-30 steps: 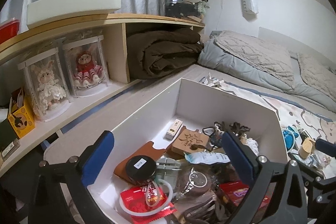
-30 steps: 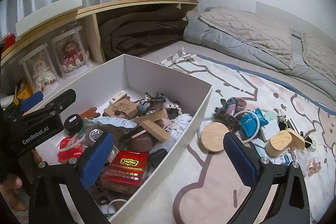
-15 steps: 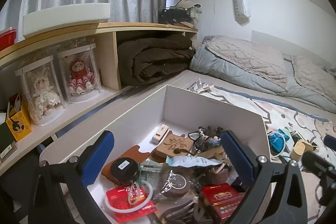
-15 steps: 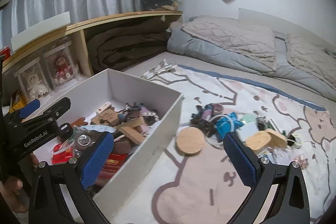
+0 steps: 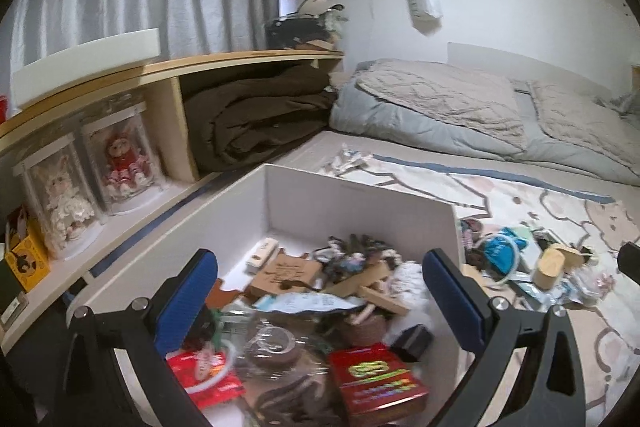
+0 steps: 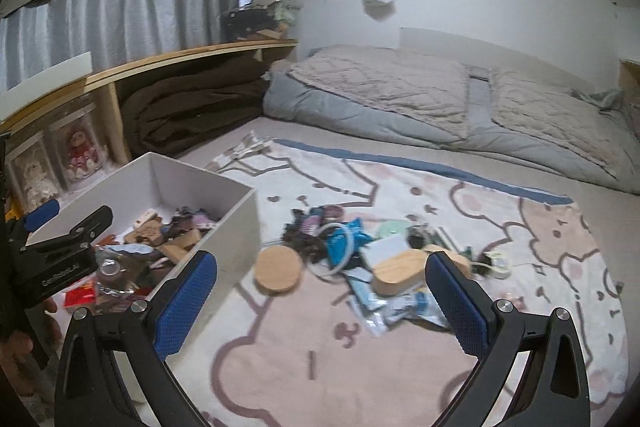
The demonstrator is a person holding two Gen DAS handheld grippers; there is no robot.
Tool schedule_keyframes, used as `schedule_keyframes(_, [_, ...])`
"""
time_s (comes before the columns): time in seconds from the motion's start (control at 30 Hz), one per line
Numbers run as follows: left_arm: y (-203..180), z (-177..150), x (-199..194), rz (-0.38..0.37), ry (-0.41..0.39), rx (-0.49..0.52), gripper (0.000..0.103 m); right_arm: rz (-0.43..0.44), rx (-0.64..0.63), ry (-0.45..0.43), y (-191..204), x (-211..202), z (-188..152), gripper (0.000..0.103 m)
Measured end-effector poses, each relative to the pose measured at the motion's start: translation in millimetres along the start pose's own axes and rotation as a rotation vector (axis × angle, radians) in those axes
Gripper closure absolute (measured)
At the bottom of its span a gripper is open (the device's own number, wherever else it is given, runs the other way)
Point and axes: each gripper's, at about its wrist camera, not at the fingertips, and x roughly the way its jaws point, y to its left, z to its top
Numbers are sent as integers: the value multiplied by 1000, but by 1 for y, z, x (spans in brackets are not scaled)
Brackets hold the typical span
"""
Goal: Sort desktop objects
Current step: 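Withdraw both grippers from the box back toward the remaining clutter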
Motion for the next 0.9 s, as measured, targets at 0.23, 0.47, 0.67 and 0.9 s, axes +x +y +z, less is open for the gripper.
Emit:
schedule_keyframes(0.23, [-27, 4, -7, -80, -18, 18, 0, -66, 42, -22, -41, -13, -3, 0])
schedule_keyframes(0.47, [-55, 8, -13, -163, -32, 31, 0, -120, 96, -51, -80, -25, -10, 0])
schedule_keyframes(0.67, [-78, 11, -18, -223, -44, 55, 0, -160, 135, -75, -108, -36, -14, 0])
schedule_keyframes(0.9, [-99, 19, -14, -298, -27, 49, 0, -193, 183, -88, -135, -44, -18, 0])
